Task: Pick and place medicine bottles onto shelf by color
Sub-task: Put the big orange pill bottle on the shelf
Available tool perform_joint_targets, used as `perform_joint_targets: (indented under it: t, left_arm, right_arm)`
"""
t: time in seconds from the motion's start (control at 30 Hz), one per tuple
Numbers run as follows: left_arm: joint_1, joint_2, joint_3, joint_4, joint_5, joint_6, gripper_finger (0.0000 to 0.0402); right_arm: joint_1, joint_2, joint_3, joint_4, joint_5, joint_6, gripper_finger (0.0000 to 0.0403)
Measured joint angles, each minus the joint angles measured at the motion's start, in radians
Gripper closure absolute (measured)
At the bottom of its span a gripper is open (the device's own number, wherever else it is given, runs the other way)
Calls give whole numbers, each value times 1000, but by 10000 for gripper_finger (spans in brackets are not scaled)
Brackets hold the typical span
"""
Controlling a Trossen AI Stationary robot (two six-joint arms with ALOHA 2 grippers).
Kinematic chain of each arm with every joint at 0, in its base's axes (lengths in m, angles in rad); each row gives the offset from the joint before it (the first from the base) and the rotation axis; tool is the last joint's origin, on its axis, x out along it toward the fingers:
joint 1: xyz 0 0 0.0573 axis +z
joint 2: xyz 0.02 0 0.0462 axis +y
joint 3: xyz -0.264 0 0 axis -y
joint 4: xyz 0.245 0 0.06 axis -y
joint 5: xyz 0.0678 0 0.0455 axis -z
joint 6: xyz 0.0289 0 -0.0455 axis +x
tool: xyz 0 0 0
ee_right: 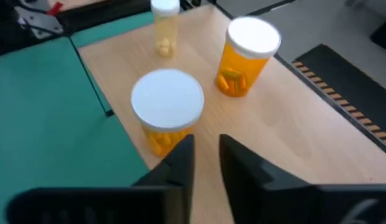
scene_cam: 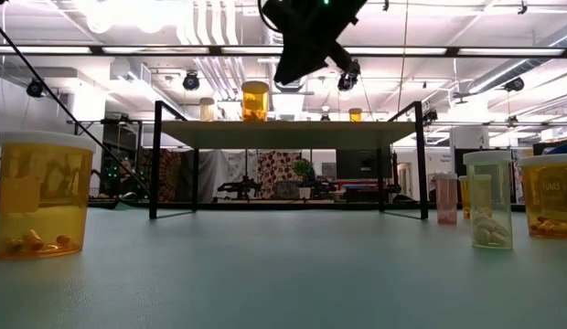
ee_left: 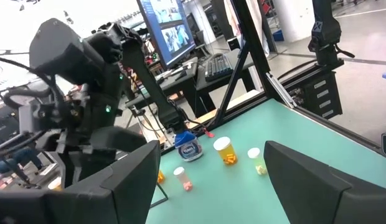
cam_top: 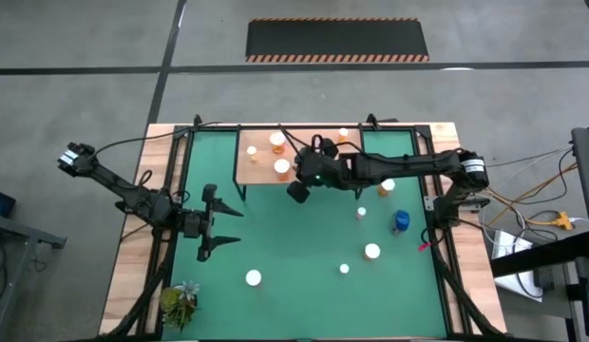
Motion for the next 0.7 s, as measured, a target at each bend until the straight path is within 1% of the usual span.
perform_joint_targets:
  t: [0.1, 0.17, 0.37, 0.5, 0.7]
  left_arm:
    - [0, 0, 0, 0, 0, 0, 132]
    - [0, 0, 0, 0, 0, 0, 132]
    - [0, 0, 0, 0, 0, 0, 132]
    - [0, 0, 0, 0, 0, 0, 132]
    - [0, 0, 0, 0, 0, 0, 132]
  right_arm:
    - [-1, 19, -2, 1, -6, -4, 380]
    - [-1, 31, -2, 16, -13, -4, 390]
    - [-1, 74, -2, 65, -15, -7, 394]
    - [-1, 72, -2, 103, -15, -7, 394]
    - [0, 70, -2, 97, -15, -7, 394]
